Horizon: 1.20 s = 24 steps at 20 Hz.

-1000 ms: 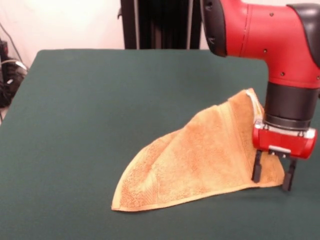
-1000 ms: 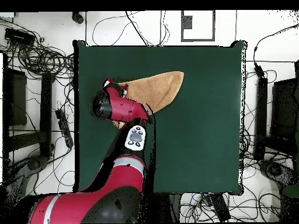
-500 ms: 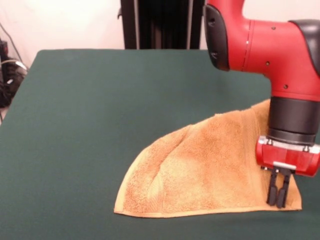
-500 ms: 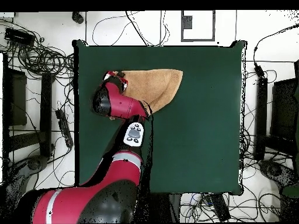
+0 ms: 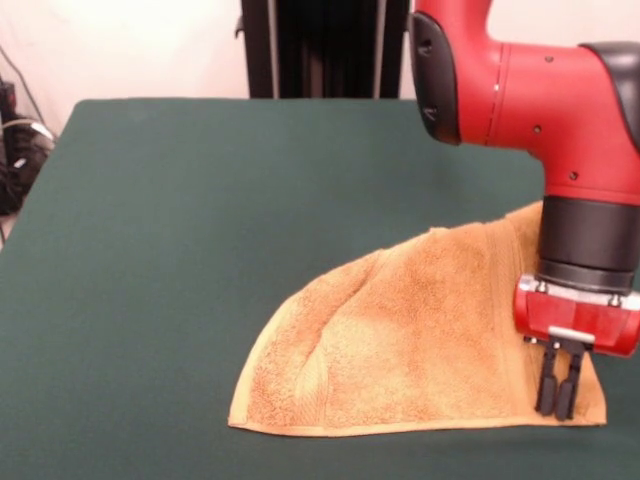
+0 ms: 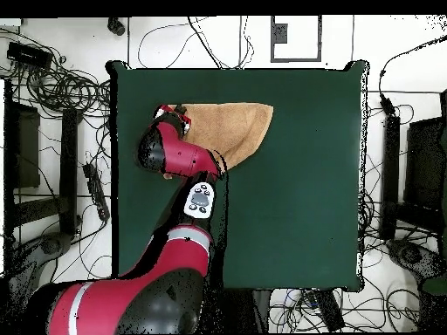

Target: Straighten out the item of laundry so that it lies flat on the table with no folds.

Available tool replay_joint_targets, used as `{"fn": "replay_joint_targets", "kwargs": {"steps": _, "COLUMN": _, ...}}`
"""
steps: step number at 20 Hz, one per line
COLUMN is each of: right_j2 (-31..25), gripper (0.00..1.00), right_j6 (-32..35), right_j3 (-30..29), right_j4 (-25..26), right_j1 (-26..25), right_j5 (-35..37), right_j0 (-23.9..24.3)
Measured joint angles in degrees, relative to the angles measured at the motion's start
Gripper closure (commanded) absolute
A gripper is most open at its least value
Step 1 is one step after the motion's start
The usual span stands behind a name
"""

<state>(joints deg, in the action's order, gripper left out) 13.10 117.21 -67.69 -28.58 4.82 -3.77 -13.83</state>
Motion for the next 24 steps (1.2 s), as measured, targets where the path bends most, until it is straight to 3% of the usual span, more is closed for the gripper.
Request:
{"fn": "replay_joint_targets", "kwargs": {"steps": 14, "right_j2": -4.29, "gripper": 1.00, "right_j6": 0.00, "right_j3": -1.73, "right_j4": 3.40, "right_j1": 2.10, "right_j5": 0.01, "right_j0": 4.12}}
{"fn": "replay_joint_targets", "kwargs": {"steps": 24, "right_j2": -1.62, "gripper": 1.00, "right_j6": 0.00, "right_j3": 0.90, "right_j4": 0.23, "right_j1": 0.02, "right_j5": 0.01, "right_j0": 1.92}}
